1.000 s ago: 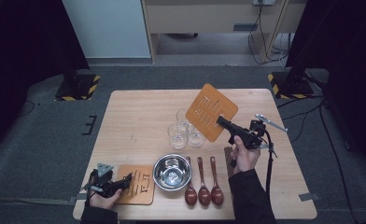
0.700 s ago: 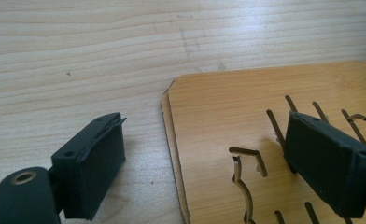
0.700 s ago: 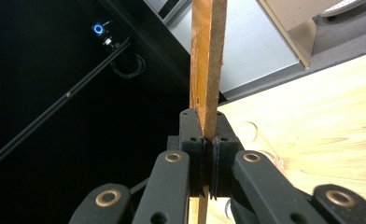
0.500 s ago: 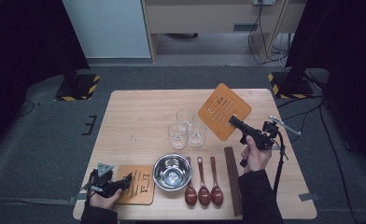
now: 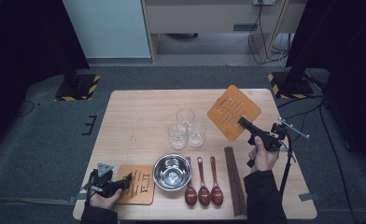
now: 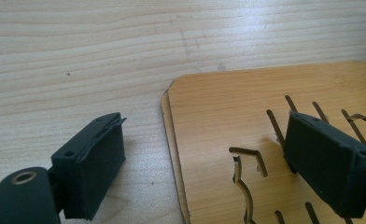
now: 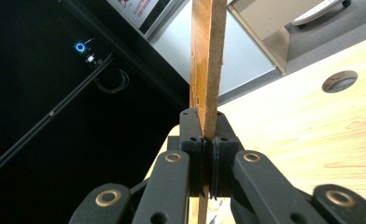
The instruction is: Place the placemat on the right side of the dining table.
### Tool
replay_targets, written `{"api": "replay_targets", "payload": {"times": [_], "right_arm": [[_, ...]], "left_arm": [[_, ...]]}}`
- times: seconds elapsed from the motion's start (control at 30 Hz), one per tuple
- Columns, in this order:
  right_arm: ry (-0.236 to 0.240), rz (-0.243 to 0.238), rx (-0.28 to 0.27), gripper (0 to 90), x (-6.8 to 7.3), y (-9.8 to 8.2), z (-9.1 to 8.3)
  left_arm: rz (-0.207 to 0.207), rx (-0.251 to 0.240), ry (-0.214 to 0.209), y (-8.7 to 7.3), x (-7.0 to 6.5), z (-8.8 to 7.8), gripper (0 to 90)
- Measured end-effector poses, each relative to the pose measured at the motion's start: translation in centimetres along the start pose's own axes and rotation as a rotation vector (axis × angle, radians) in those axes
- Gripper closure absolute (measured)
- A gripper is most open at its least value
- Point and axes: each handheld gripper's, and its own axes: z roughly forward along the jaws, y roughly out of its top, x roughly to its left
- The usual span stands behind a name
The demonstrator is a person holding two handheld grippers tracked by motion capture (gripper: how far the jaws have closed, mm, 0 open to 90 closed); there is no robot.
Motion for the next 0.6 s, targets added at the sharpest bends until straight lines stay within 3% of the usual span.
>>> {"api": "replay_targets", "payload": {"times": [0.6], "right_arm": [[-0.086, 0.040, -0.029, 87.0, -2.9, 0.4, -1.6]], "left_arm": [[0.001, 0.000, -0.002, 0.0, 0.0, 0.0, 11.7]]}}
